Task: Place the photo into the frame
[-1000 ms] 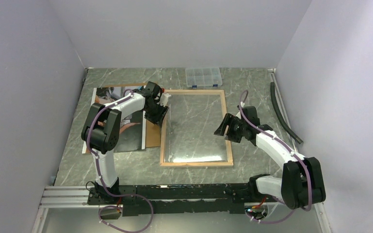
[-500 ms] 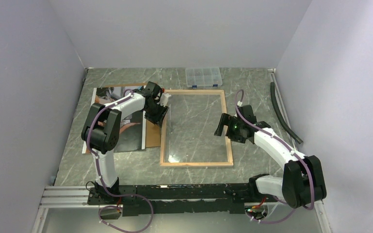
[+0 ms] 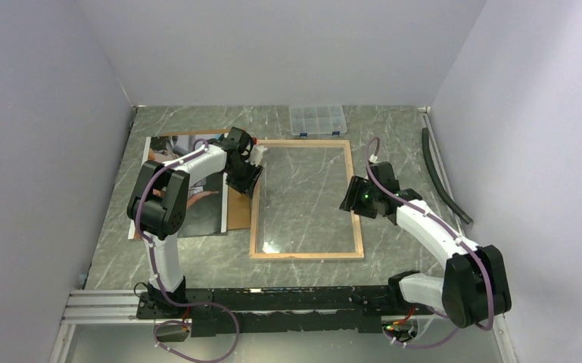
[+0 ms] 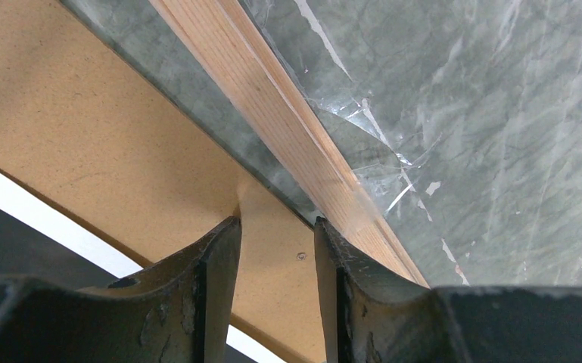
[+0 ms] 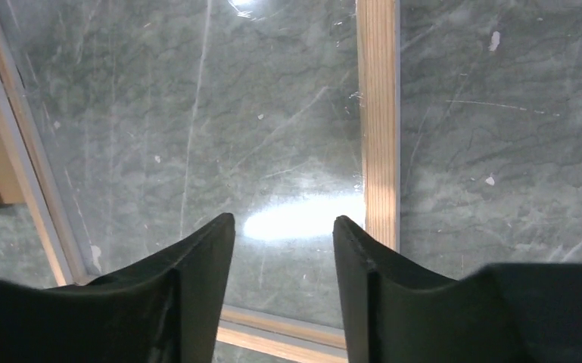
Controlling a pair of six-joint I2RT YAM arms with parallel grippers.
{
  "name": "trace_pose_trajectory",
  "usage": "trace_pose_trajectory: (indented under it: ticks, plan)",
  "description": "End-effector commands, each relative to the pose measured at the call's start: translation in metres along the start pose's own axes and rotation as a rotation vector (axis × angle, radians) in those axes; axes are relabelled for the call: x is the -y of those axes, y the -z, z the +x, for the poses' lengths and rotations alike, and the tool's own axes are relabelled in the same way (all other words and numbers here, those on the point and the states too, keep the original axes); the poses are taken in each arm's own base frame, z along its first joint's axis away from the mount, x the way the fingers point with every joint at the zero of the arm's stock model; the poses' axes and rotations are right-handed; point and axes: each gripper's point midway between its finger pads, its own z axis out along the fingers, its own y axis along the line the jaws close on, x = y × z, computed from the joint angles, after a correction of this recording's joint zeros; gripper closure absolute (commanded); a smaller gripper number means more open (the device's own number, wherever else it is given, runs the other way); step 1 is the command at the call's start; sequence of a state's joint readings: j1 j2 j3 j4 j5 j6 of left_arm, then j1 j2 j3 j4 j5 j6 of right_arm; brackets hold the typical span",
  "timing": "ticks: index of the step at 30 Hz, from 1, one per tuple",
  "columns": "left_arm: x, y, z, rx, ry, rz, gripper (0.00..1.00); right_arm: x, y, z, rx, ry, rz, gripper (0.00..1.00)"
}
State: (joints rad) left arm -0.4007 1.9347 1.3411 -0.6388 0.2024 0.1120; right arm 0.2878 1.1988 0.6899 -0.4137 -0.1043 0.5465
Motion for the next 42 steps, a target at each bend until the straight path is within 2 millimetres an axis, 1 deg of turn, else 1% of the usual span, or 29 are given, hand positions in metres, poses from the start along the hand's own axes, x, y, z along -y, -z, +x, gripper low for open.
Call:
trace_pose_trajectory:
  ticks: [1,5,9,16,23,25,30,37,42]
  plan:
    - [0.009,-0.003,0.001,-0.006,-0.006,0.029,0.54,-0.006,-0.006,-0.021,0.059,0.009,0.004,0.49]
    - [0.009,-0.003,0.001,-0.006,-0.005,0.029,0.54,0.001,-0.013,-0.031,0.076,0.01,0.052,0.6]
    - [0.008,-0.002,0.002,-0.008,-0.007,0.025,0.54,0.004,-0.021,-0.033,0.068,0.006,0.067,0.67]
    - [0.009,-0.001,0.002,-0.006,-0.008,0.027,0.54,0.013,-0.032,-0.023,0.044,-0.003,0.094,0.69]
    - [0.01,-0.001,0.001,-0.001,-0.008,0.031,0.54,0.016,-0.037,-0.02,0.026,-0.003,0.108,0.72]
    - [0.01,0.0,0.001,-0.001,-0.007,0.031,0.54,0.02,-0.039,-0.022,0.034,-0.003,0.131,0.72]
    - [0.01,0.0,0.0,-0.001,-0.009,0.032,0.55,0.026,-0.045,-0.018,0.018,-0.004,0.153,0.73]
    - [0.009,-0.001,-0.001,0.0,-0.006,0.031,0.55,0.031,-0.047,-0.019,0.025,0.002,0.185,0.75]
    - [0.009,-0.001,-0.001,-0.001,-0.009,0.03,0.55,0.033,-0.053,-0.025,0.036,0.002,0.206,0.75]
